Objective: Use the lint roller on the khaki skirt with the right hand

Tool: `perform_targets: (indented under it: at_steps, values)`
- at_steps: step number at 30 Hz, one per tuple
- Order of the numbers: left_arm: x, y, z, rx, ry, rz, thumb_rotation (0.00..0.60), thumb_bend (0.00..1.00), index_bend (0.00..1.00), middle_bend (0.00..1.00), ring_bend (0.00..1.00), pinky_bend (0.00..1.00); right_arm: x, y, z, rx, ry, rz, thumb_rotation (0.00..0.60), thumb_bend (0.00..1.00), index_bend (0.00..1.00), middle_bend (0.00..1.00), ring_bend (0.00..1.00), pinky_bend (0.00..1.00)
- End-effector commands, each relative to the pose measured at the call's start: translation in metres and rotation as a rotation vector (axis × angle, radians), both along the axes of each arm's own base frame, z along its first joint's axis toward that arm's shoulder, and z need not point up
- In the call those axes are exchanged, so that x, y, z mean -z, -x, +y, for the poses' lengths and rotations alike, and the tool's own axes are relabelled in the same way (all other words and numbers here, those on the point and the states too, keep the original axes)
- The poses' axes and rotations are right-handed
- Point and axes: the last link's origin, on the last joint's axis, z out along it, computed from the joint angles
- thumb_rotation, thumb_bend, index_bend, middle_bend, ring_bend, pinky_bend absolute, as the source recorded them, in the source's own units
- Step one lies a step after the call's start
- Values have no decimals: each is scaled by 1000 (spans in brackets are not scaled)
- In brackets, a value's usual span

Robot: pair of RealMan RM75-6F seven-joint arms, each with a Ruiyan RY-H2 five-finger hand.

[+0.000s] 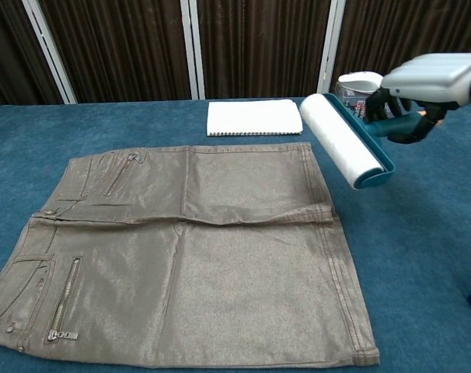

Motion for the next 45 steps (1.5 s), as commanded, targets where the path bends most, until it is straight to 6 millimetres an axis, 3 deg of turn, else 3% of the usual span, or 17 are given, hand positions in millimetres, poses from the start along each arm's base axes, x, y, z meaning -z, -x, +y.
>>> perform_targets:
  at_steps: [1,7,12,20,26,35,38,45]
  values:
    - [0,1,0,-3,2,1,600,0,0,0,0,0,-7,-71,5,-178,-20,101,600,722,550,584,467,446]
    - [-1,2,1,-11,-2,-2,600,0,0,0,0,0,19,-114,17,-266,-60,176,600,756,557,599,481,451]
    - [-2,5,1,-21,3,-2,600,0,0,0,0,0,54,-142,31,-338,-85,251,600,756,558,604,491,455]
    - [-5,7,1,-25,-5,-8,600,0,0,0,0,0,95,-156,43,-387,-76,357,600,763,564,614,500,457]
    - [-4,9,2,-31,-1,-4,600,0,0,0,0,0,119,-157,53,-383,-99,427,600,769,565,615,501,457]
    - [-1,12,5,-45,7,2,600,0,0,0,0,0,135,-152,62,-348,-127,467,600,773,570,622,507,462]
    - [-1,12,6,-46,9,4,600,0,0,0,0,0,135,-144,57,-359,-96,502,600,773,573,622,509,464]
    - [2,12,5,-46,18,9,600,0,0,0,0,0,112,-103,33,-320,8,585,600,772,574,624,513,466]
